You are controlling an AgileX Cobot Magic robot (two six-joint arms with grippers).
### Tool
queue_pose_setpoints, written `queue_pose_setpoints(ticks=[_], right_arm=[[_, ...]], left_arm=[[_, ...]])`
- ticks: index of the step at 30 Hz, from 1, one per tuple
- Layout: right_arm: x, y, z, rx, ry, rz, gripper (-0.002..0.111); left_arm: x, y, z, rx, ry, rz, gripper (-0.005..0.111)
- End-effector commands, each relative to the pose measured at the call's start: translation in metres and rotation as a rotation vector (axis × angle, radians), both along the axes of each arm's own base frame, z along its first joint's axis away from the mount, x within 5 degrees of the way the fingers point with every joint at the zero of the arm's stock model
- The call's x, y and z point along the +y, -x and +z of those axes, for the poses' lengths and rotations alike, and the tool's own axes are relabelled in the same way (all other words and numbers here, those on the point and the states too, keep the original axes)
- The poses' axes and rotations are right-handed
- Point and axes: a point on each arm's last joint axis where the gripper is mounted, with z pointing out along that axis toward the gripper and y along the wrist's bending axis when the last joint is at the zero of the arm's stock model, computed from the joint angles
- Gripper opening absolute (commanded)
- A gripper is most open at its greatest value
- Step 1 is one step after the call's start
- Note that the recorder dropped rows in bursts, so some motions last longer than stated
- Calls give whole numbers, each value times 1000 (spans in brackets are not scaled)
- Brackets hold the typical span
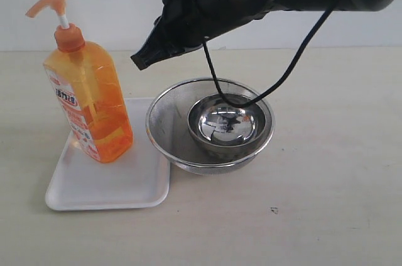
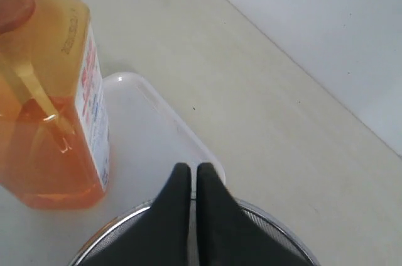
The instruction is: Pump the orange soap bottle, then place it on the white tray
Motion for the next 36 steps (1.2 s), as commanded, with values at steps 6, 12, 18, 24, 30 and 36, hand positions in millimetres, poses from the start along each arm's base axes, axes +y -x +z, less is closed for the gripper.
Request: queue_pose_setpoints(ticks=[6,12,18,24,30,36], right_arm=[[1,-2,-3,17,-28,-19,0],[1,-2,-4,26,-26,-18,0],[0,0,-6,32,1,0,0],[0,1,-7,-4,60,60,0],[11,4,-20,42,32,160,0],[5,-10,-37,75,2,200,0]], left_arm=[[-12,-32,-29,151,-29,49,5],[-13,-56,-46,175,110,98,5],[-13,-72,-63,252,215,-20,5],[-3,-87,-67,291,247,-54,5],[7,-102,-66,297,293,-217,5],[34,-116,-74,185,464,-325,5]])
